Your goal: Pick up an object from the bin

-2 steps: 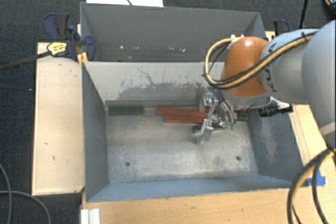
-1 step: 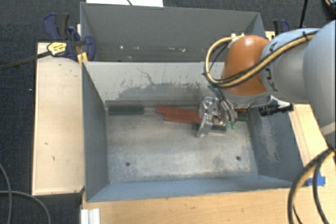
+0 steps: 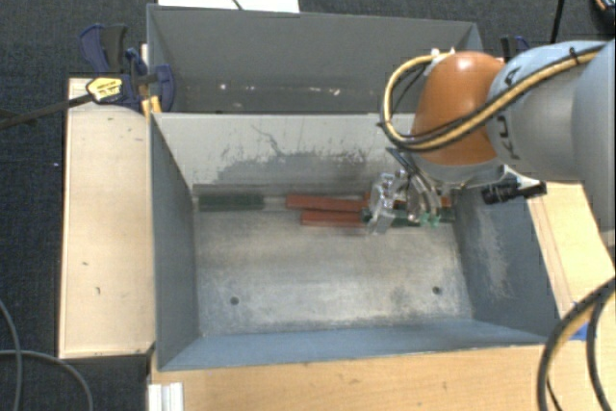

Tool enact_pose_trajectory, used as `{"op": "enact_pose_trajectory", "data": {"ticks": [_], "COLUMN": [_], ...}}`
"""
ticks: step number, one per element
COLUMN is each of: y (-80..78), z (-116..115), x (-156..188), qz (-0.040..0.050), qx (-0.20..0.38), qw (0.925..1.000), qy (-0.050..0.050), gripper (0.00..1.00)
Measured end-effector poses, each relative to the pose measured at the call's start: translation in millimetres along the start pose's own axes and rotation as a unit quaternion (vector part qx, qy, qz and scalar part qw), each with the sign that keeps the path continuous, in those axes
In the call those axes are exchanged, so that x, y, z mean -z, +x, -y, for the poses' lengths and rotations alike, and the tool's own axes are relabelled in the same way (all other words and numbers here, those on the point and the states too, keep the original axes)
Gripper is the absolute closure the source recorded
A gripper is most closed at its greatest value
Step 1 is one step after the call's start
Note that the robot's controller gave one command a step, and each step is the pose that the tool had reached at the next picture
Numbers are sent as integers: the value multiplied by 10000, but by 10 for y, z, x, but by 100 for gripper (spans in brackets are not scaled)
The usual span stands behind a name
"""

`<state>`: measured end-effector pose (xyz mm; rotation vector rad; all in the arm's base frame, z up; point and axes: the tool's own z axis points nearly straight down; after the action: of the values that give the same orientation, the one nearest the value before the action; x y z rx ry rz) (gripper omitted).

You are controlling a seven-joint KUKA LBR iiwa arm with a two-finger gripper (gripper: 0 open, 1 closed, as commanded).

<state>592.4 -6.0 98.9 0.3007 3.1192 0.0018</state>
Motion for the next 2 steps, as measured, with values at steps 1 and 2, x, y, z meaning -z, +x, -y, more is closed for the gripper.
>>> {"op": "enact_pose_trajectory", "data": {"ticks": [1, 2], "y": [-21, -37], "z": [-4, -6], "x": [395, 559], "qz": [0, -4], "qx": [13, 29], "qw": [10000, 10000], "qy": [-1, 1], "gripper": [100, 100]}}
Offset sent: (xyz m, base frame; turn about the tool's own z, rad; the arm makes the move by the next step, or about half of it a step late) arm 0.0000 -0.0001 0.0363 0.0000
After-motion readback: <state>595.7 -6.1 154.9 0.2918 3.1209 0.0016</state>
